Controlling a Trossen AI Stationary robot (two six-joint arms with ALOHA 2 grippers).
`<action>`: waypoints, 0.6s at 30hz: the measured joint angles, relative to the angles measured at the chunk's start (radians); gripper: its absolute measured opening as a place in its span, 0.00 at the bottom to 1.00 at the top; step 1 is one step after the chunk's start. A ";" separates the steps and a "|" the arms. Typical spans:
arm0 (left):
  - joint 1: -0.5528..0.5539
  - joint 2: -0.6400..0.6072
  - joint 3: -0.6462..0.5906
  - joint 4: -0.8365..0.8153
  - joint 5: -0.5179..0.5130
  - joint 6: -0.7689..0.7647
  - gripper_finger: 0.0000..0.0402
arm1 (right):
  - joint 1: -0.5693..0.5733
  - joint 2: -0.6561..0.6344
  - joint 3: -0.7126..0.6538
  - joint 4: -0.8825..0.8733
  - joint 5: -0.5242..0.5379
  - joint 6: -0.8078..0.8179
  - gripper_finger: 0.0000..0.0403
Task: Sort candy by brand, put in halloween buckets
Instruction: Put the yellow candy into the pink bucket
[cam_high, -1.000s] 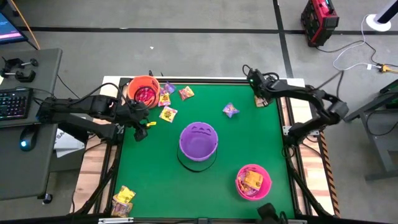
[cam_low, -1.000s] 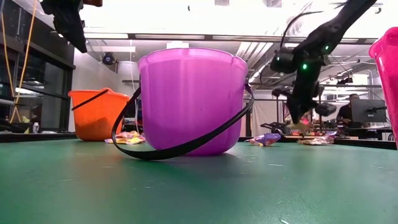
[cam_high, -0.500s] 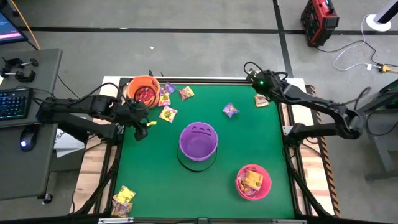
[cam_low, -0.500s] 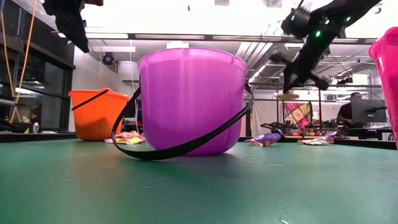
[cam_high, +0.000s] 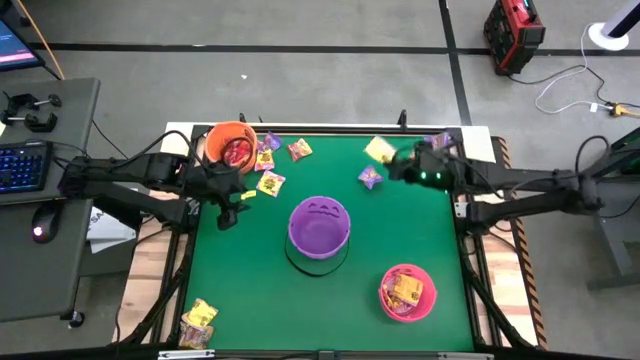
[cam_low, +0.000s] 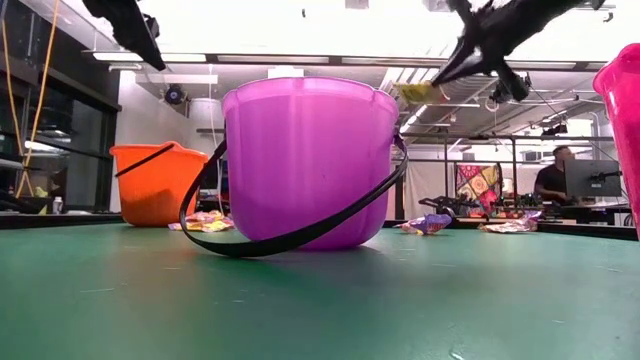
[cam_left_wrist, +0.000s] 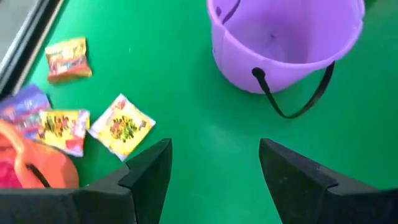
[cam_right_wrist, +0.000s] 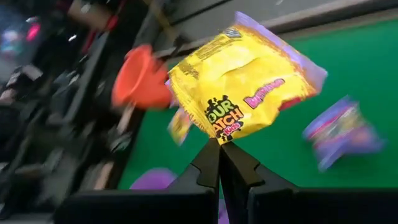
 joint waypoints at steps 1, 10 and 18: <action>0.000 0.000 0.000 0.008 0.000 0.017 0.57 | 0.040 0.000 0.000 0.008 0.000 0.015 0.00; -0.002 0.000 0.000 0.017 0.056 -0.200 0.57 | 0.359 0.005 0.000 0.046 0.024 0.079 0.00; -0.034 0.003 0.000 0.259 0.070 -0.468 0.57 | 0.606 0.005 0.000 0.052 0.003 0.096 0.00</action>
